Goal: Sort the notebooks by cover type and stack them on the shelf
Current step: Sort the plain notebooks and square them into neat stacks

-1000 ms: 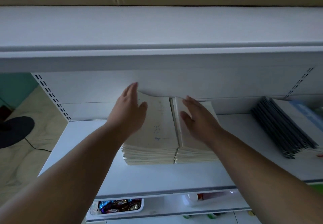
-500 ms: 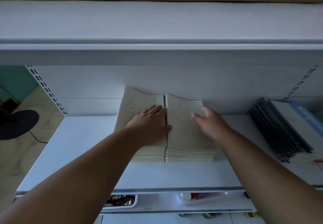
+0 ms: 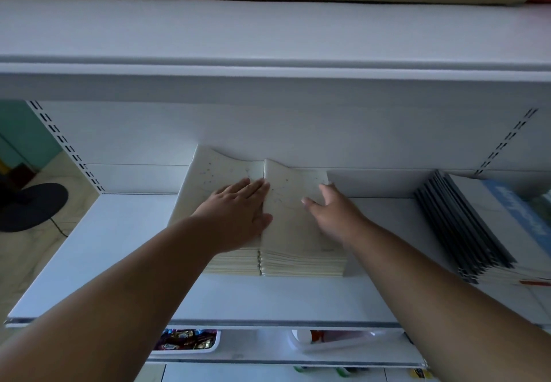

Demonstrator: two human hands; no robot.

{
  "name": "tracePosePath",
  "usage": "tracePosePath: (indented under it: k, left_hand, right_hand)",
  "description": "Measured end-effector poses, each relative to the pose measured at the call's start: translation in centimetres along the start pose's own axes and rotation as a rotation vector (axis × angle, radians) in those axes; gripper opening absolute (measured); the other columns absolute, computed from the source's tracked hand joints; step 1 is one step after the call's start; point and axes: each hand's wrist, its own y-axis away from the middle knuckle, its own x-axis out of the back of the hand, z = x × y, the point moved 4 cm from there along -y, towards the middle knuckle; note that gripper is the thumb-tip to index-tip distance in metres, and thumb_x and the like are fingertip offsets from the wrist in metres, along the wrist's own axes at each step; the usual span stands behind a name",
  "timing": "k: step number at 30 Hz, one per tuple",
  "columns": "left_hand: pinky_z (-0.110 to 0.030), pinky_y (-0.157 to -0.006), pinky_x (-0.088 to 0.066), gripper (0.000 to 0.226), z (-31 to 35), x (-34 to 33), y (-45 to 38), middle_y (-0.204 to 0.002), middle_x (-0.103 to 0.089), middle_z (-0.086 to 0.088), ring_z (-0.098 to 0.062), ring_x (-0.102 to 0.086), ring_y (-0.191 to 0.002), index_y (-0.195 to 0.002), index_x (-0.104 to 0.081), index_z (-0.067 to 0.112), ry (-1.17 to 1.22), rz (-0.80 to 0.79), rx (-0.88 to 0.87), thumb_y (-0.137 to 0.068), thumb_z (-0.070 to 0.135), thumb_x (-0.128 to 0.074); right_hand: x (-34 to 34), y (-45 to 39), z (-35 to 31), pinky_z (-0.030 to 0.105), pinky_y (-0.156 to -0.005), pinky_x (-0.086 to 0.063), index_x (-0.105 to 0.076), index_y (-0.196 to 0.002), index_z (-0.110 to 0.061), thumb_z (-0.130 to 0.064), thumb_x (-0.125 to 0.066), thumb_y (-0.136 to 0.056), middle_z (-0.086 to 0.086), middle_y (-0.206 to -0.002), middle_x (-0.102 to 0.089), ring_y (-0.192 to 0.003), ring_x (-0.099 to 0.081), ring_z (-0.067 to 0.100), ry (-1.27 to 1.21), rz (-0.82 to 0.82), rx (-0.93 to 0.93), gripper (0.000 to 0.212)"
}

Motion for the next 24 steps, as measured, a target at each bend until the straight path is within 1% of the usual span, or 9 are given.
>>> tracePosePath:
  k: [5, 8, 9, 11, 14, 16, 18, 20, 24]
  left_hand:
    - [-0.030, -0.121, -0.006, 0.073, 0.4, 0.0, 0.0, -0.167, -0.008, 0.005, -0.011, -0.005, -0.153, -0.160, -0.010, 0.022, 0.018, 0.043, -0.015, -0.100, 0.057, -0.033]
    - [-0.033, -0.122, -0.010, 0.093, 0.5, 0.1, 0.0, -0.166, -0.015, 0.003, -0.015, -0.011, -0.153, -0.159, -0.015, 0.020, 0.002, 0.057, -0.043, -0.083, 0.074, -0.014]
    - [-0.034, -0.122, -0.011, 0.101, 0.5, 0.2, 0.1, -0.166, -0.018, 0.003, -0.016, -0.012, -0.153, -0.158, -0.018, 0.020, -0.005, 0.059, -0.045, -0.075, 0.076, -0.006]
    - [-0.037, -0.121, -0.015, 0.105, 0.6, 0.4, 0.1, -0.163, -0.025, 0.001, -0.019, -0.017, -0.152, -0.156, -0.025, 0.019, -0.032, 0.089, -0.045, -0.070, 0.075, -0.003]
    - [-0.042, -0.116, -0.029, 0.089, 1.6, 1.1, 0.3, -0.154, -0.041, -0.006, -0.026, -0.034, -0.144, -0.146, -0.043, 0.016, -0.069, 0.211, -0.075, -0.081, 0.071, -0.017]
    - [-0.045, -0.104, -0.042, 0.070, 3.0, 1.8, 0.8, -0.135, -0.057, -0.007, -0.030, -0.052, -0.128, -0.133, -0.057, 0.014, -0.023, 0.329, -0.116, -0.088, 0.061, -0.030]
    - [-0.044, -0.094, -0.049, 0.057, 5.0, 2.4, 0.9, -0.119, -0.064, -0.004, -0.029, -0.060, -0.113, -0.122, -0.063, 0.015, 0.024, 0.416, -0.172, -0.089, 0.054, -0.037]
    - [-0.043, -0.092, -0.050, 0.052, 7.5, 2.1, 0.6, -0.115, -0.065, -0.002, -0.028, -0.061, -0.109, -0.119, -0.065, 0.016, 0.046, 0.410, -0.221, -0.088, 0.050, -0.040]
    - [-0.042, -0.099, -0.046, 0.045, 13.2, 0.4, -0.6, -0.123, -0.063, 0.001, -0.025, -0.057, -0.118, -0.125, -0.063, 0.020, 0.116, 0.322, -0.253, -0.091, 0.046, -0.048]
  right_hand:
    - [0.5, 0.3, -0.3, 0.032, -0.116, -0.024, -0.024, -0.155, -0.013, -0.045, -0.054, -0.097, 0.004, -0.164, -0.019, -0.149, -0.024, 0.022, 0.090, -0.002, 0.039, 0.073]
    - [0.7, 0.6, -0.1, 0.029, -0.119, -0.019, -0.025, -0.155, -0.012, -0.043, -0.055, -0.098, 0.004, -0.165, -0.017, -0.150, -0.019, 0.018, 0.168, -0.031, 0.066, 0.072]
    - [0.8, 0.7, -0.2, 0.028, -0.119, -0.019, -0.027, -0.154, -0.012, -0.043, -0.055, -0.097, 0.005, -0.165, -0.017, -0.150, -0.019, 0.017, 0.195, -0.041, 0.073, 0.070]
    - [1.0, 0.9, -0.4, 0.027, -0.118, -0.021, -0.034, -0.151, -0.010, -0.041, -0.057, -0.097, 0.008, -0.163, -0.022, -0.149, -0.023, 0.019, 0.248, -0.033, 0.101, 0.066]
    - [1.7, 1.7, -0.7, 0.028, -0.116, -0.024, -0.039, -0.147, -0.007, -0.036, -0.058, -0.096, 0.010, -0.161, -0.027, -0.148, -0.026, 0.020, 0.297, 0.034, 0.160, 0.062]
    - [2.6, 3.0, -0.5, 0.029, -0.116, -0.023, -0.036, -0.149, -0.008, -0.035, -0.056, -0.097, 0.009, -0.162, -0.025, -0.148, -0.024, 0.021, 0.314, 0.105, 0.195, 0.062]
    - [4.2, 4.5, 0.0, 0.033, -0.116, -0.024, -0.034, -0.151, -0.010, -0.038, -0.055, -0.098, 0.007, -0.161, -0.026, -0.148, -0.024, 0.021, 0.300, 0.196, 0.219, 0.064]
    - [6.2, 5.8, 0.8, 0.035, -0.117, -0.026, -0.038, -0.150, -0.008, -0.037, -0.057, -0.097, 0.008, -0.158, -0.033, -0.146, -0.029, 0.023, 0.286, 0.279, 0.237, 0.063]
    - [10.9, 8.3, 4.4, 0.034, -0.114, -0.030, -0.045, -0.145, -0.006, -0.034, -0.060, -0.096, 0.010, -0.149, -0.046, -0.139, -0.039, 0.026, 0.240, 0.418, 0.211, 0.057]
